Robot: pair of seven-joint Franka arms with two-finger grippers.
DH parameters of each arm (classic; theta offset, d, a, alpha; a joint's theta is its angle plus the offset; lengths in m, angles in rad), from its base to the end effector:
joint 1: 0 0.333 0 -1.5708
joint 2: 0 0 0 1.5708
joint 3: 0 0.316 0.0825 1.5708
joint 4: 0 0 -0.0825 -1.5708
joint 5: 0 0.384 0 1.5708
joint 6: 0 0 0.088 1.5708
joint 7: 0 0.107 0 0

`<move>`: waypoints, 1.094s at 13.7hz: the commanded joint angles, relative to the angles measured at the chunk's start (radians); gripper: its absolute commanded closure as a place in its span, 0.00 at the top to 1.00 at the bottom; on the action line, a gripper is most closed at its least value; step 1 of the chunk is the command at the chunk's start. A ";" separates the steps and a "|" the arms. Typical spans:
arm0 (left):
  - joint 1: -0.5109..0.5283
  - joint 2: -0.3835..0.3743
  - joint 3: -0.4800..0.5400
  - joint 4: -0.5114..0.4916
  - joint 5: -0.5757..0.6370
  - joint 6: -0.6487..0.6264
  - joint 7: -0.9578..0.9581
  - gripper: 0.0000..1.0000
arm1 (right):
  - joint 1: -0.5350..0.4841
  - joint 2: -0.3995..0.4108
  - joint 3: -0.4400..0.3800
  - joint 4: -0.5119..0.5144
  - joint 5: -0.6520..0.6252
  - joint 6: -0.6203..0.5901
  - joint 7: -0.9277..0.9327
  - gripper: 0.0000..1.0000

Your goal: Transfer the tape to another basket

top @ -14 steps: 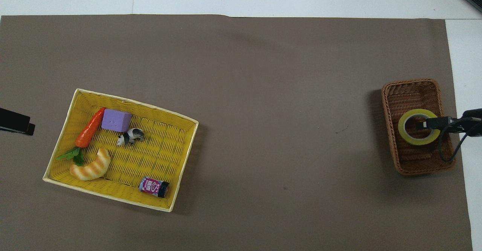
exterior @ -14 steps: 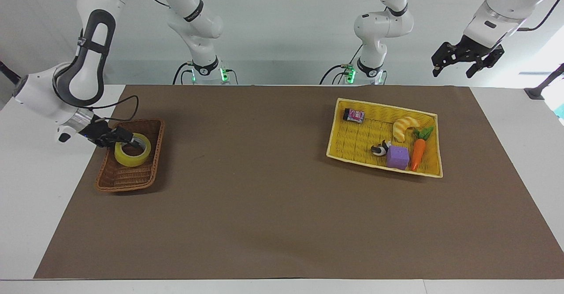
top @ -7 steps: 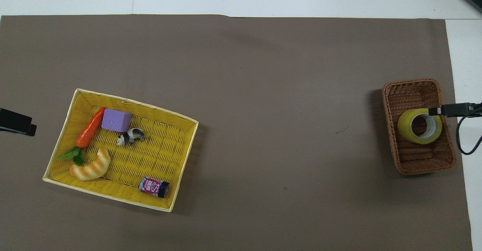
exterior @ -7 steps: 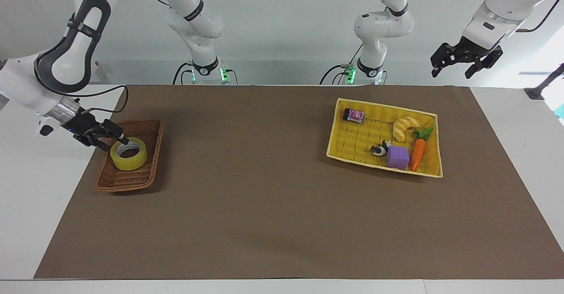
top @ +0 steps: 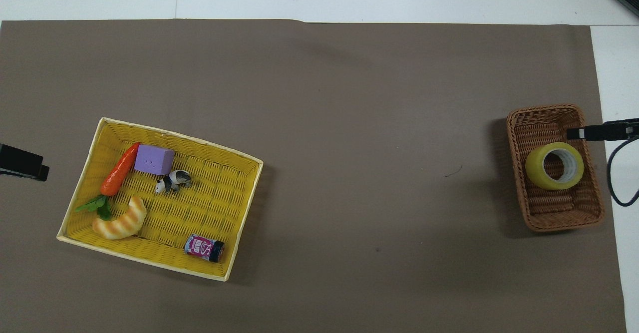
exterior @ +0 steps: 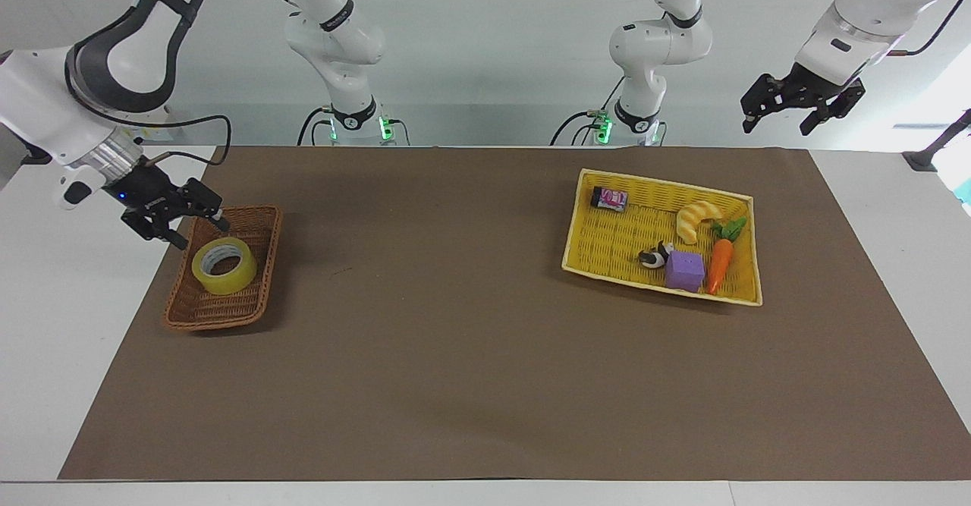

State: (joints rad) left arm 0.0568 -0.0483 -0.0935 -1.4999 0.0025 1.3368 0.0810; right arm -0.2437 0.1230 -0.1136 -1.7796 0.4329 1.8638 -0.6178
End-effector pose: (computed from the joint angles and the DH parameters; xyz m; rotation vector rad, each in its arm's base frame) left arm 0.5135 -0.0200 0.6637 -3.1266 0.1829 0.1805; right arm 0.5711 -0.1759 0.4858 -2.7594 -0.1747 -0.2158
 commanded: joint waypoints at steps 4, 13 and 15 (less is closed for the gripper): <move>0.001 -0.018 0.012 -0.016 0.001 -0.007 0.000 1.00 | 0.128 -0.100 0.000 -0.011 -0.132 -0.012 0.199 1.00; 0.012 -0.018 0.012 -0.016 0.001 -0.007 0.000 1.00 | 0.325 -0.183 0.002 -0.012 -0.299 -0.068 0.527 1.00; 0.011 -0.018 0.012 -0.016 0.001 -0.007 0.000 1.00 | 0.325 -0.198 0.003 -0.009 -0.357 -0.068 0.535 1.00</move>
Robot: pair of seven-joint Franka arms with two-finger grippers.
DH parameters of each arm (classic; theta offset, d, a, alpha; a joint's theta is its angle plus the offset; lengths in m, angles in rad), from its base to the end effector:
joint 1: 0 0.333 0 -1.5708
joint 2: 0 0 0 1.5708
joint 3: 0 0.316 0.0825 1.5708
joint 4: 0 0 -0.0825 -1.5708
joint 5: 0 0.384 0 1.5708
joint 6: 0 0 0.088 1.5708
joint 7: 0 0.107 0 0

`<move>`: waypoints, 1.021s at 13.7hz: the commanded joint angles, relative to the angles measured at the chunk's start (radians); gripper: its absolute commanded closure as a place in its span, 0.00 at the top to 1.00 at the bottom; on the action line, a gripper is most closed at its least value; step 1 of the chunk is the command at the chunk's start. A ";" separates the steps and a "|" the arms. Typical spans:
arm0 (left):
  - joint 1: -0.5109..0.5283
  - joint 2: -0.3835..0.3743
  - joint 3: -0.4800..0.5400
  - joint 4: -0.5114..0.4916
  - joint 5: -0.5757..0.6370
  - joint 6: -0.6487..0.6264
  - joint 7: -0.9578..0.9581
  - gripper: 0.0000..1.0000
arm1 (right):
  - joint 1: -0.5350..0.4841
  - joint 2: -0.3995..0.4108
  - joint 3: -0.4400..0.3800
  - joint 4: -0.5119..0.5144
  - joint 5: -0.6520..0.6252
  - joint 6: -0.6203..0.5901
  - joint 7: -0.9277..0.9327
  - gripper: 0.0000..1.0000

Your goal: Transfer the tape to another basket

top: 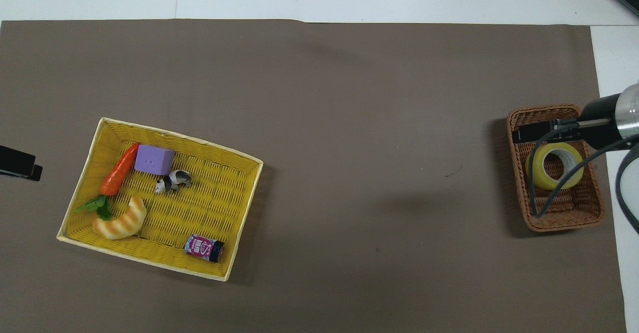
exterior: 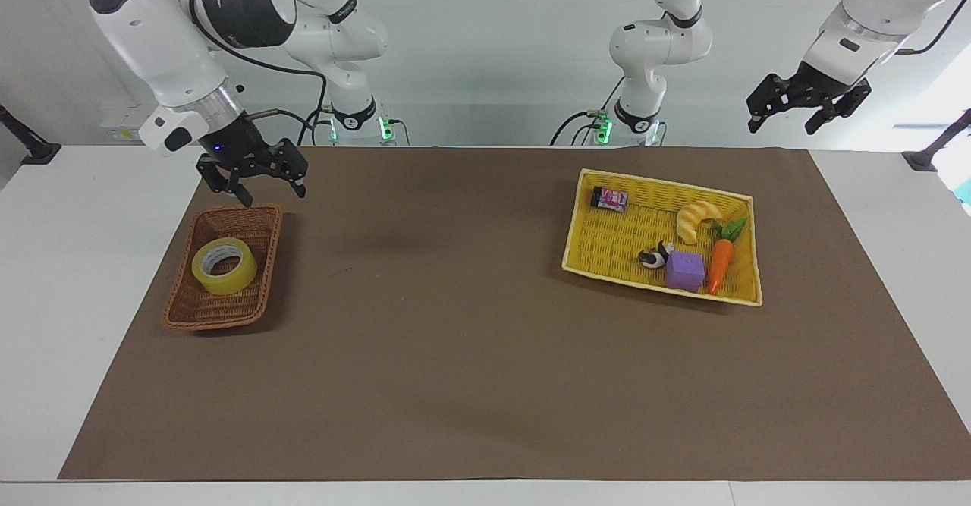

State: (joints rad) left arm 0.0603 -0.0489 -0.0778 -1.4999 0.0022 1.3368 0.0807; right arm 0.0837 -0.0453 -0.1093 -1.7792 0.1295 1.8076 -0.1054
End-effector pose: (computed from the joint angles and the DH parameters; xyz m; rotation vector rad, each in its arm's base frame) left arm 0.5135 -0.0099 0.6640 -3.1304 0.1527 0.1796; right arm 0.5563 -0.0046 0.5718 -3.0112 -0.0812 -0.1233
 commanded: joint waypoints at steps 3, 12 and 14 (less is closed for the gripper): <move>0.009 -0.017 -0.004 -0.016 0.001 -0.007 0.001 1.00 | -0.002 -0.033 0.000 0.055 -0.125 -0.040 0.026 1.00; 0.007 -0.017 -0.004 -0.016 0.001 -0.007 0.001 1.00 | -0.004 -0.039 -0.003 0.144 -0.143 -0.168 0.214 1.00; 0.007 -0.017 -0.004 -0.016 0.001 -0.007 0.001 1.00 | -0.004 -0.041 -0.006 0.171 -0.140 -0.200 0.214 1.00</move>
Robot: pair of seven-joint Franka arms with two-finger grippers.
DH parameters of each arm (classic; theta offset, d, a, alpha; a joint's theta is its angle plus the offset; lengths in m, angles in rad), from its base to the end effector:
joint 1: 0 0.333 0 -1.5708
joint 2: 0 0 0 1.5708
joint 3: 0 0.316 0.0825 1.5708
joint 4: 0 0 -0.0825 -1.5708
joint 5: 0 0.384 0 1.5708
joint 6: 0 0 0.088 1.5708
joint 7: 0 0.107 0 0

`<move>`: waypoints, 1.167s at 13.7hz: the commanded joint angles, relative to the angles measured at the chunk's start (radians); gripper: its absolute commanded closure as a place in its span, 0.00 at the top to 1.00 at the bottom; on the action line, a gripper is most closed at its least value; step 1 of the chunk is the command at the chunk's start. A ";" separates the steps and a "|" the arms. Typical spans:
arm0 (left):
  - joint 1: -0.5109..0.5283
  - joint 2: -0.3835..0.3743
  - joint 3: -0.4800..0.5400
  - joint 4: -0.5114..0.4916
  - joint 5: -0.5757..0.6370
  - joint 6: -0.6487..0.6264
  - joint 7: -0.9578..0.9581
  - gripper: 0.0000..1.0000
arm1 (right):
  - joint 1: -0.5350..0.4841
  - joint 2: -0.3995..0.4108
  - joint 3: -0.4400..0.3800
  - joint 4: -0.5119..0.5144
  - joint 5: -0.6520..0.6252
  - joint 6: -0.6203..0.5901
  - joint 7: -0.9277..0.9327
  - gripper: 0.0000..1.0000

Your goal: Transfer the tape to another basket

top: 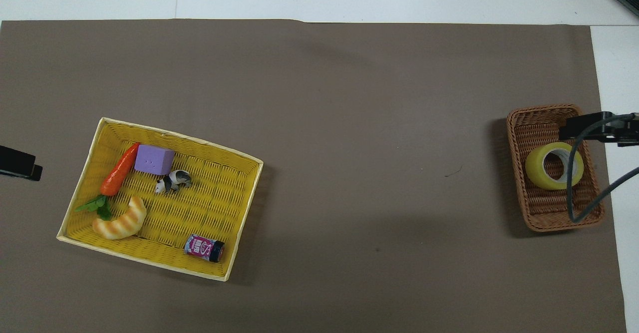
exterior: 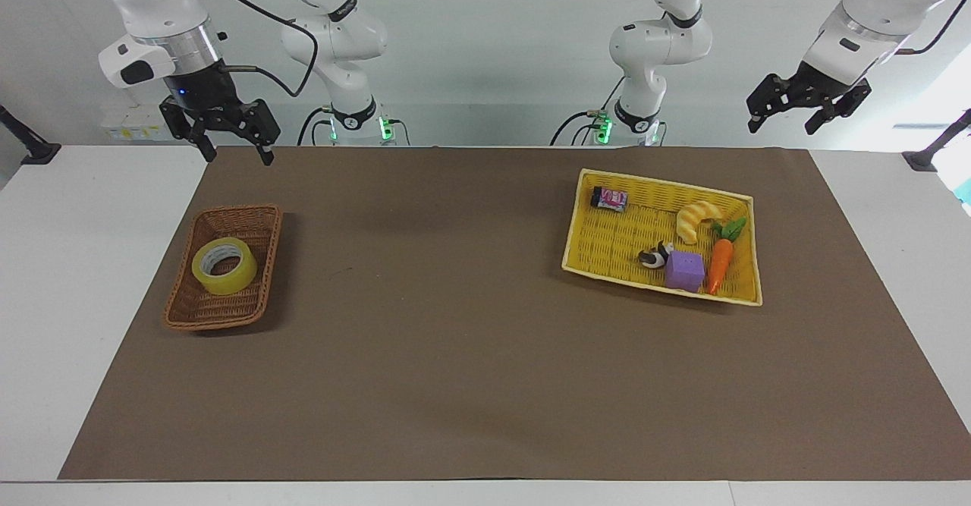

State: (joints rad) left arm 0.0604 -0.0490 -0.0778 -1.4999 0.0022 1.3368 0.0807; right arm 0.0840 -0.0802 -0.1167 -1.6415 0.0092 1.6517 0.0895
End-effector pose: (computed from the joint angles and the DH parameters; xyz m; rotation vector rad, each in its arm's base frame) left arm 0.5135 -0.0099 0.6641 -3.1304 0.1526 0.1794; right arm 0.5372 -0.0193 0.6418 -3.1115 0.1909 -0.1393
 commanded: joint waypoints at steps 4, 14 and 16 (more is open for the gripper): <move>0.007 -0.017 -0.004 -0.016 0.001 -0.007 0.001 1.00 | -0.012 -0.026 0.003 0.055 -0.025 -0.124 0.019 1.00; 0.007 -0.017 -0.004 -0.016 0.001 -0.007 -0.001 1.00 | -0.003 -0.084 0.003 -0.027 -0.083 -0.135 -0.033 1.00; 0.009 -0.017 -0.004 -0.016 0.001 -0.007 -0.002 1.00 | -0.003 -0.081 0.009 -0.024 -0.069 -0.135 -0.040 1.00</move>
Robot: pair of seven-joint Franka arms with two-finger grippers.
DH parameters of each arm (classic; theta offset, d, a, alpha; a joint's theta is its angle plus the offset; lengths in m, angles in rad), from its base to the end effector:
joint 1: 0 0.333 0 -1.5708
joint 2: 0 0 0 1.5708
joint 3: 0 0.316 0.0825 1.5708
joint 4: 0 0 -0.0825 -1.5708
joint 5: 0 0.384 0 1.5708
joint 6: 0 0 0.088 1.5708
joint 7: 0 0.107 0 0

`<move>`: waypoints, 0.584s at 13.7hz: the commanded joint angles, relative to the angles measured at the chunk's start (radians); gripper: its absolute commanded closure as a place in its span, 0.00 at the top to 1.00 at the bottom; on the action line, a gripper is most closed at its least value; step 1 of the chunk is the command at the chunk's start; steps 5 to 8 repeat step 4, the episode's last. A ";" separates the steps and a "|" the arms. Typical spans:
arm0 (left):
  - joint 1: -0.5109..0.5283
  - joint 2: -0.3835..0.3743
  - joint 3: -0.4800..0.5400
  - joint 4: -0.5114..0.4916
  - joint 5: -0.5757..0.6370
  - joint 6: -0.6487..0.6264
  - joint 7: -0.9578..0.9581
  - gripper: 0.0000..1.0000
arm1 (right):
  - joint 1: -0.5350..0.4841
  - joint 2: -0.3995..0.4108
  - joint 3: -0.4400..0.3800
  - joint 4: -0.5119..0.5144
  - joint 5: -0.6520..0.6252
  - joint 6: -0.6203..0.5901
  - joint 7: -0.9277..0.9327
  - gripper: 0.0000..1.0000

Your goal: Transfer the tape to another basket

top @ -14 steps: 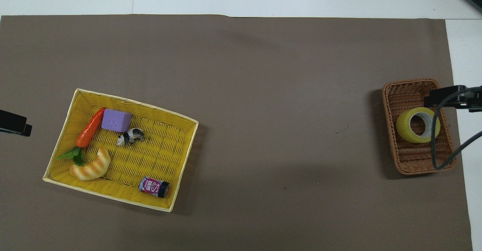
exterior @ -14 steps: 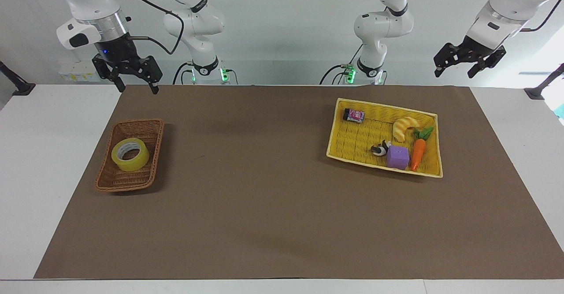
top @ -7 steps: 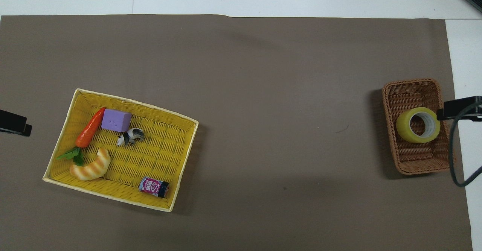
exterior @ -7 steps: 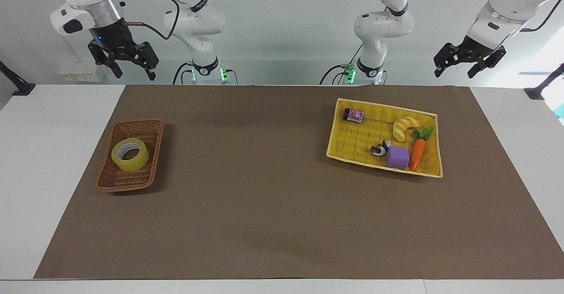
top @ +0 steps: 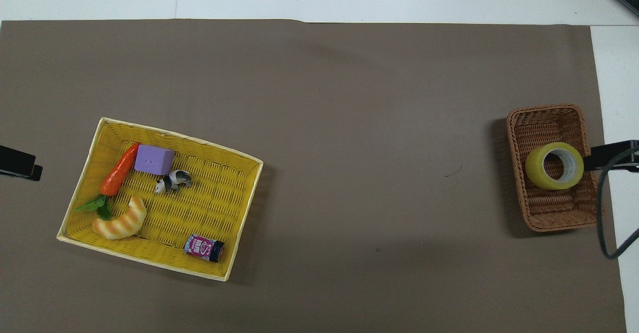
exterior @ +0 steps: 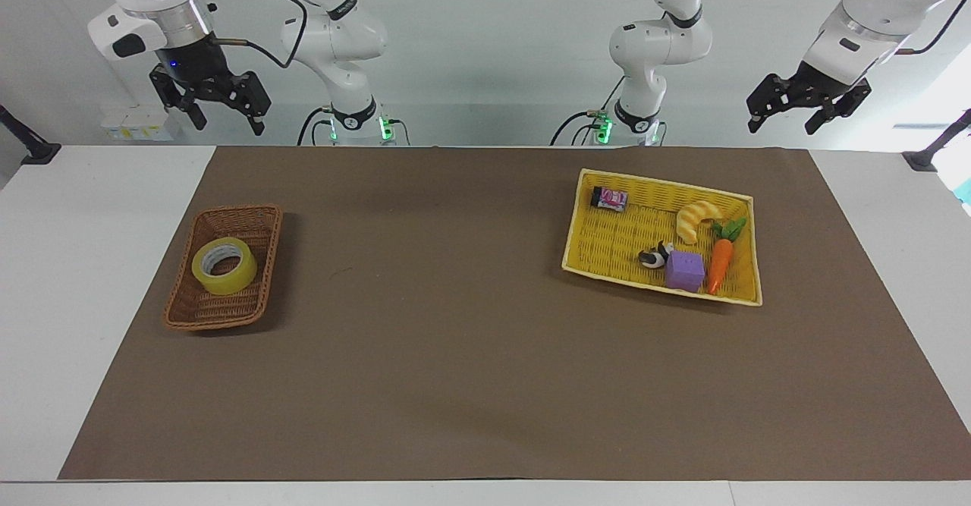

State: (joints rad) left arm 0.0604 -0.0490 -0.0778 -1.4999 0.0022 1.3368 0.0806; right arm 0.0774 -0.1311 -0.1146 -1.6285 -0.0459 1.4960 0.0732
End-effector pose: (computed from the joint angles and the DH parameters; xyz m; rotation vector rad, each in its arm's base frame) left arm 0.5135 -0.0099 0.6641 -3.1304 0.1524 0.1794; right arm 0.5048 -0.0284 0.6600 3.1058 -0.1753 -0.0027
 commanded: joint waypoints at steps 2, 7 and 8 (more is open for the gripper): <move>0.009 -0.020 -0.004 -0.020 0.001 -0.007 -0.002 1.00 | 0.002 -0.018 0.007 -0.014 0.003 0.020 -0.019 1.00; 0.004 -0.017 -0.004 -0.016 0.001 -0.005 -0.004 1.00 | 0.002 -0.021 0.012 -0.022 0.015 0.021 -0.035 1.00; 0.004 -0.017 -0.004 -0.016 0.001 -0.005 -0.004 1.00 | 0.002 -0.021 0.012 -0.022 0.015 0.021 -0.035 1.00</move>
